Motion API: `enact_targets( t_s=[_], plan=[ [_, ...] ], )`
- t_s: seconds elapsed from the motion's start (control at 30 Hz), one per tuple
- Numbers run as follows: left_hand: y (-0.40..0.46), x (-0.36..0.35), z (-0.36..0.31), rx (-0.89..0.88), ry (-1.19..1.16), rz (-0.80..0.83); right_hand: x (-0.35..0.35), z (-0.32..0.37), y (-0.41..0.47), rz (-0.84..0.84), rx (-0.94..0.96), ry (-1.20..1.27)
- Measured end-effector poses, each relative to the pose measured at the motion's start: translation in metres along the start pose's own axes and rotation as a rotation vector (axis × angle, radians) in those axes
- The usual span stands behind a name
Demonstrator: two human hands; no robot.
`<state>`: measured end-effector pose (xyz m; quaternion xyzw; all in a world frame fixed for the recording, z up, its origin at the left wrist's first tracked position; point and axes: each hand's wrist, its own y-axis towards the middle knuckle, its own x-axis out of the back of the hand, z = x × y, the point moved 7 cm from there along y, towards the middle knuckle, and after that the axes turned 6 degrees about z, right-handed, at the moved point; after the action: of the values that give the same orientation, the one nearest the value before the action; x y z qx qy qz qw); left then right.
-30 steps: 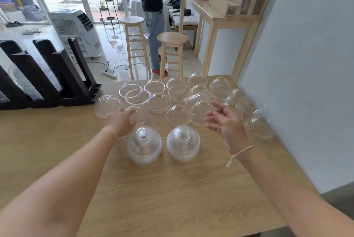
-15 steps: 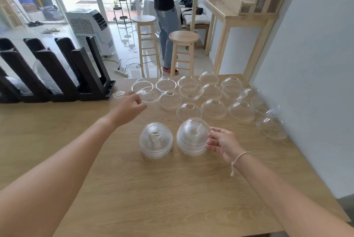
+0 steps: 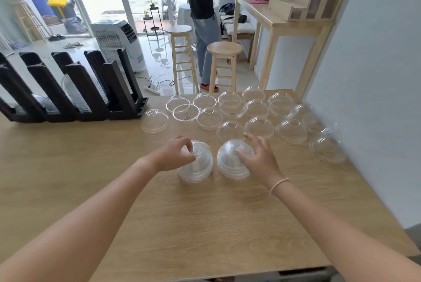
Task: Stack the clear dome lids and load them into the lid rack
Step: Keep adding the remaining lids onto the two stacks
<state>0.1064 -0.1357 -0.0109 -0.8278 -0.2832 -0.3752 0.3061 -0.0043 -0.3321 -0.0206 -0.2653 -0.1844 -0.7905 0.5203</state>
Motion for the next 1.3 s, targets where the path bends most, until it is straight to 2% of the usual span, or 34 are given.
enact_targets(
  t_s=[0.13, 0.4, 0.53, 1.0, 1.13, 1.3],
  plan=[
    [0.000, -0.009, -0.002, -0.008, 0.050, -0.007, -0.023, 0.006, -0.002, 0.151, 0.074, -0.231],
    [-0.001, -0.009, -0.017, -0.016, 0.352, -0.080, -0.031, 0.013, -0.002, 0.158, 0.120, -0.425],
    [0.001, -0.007, -0.018, 0.001, 0.404, -0.102, -0.033, 0.017, 0.002, 0.173, 0.132, -0.446],
    [0.004, -0.015, -0.007, 0.061, 0.275, -0.081, -0.038, 0.019, 0.012, 0.199, 0.192, -0.473],
    [-0.002, -0.012, 0.000, 0.089, 0.180, -0.130, -0.036, 0.018, 0.017, 0.206, 0.224, -0.451],
    [-0.008, 0.008, -0.002, 0.094, 0.102, -0.285, -0.016, 0.026, 0.038, 0.097, 0.305, -0.279]
  ],
)
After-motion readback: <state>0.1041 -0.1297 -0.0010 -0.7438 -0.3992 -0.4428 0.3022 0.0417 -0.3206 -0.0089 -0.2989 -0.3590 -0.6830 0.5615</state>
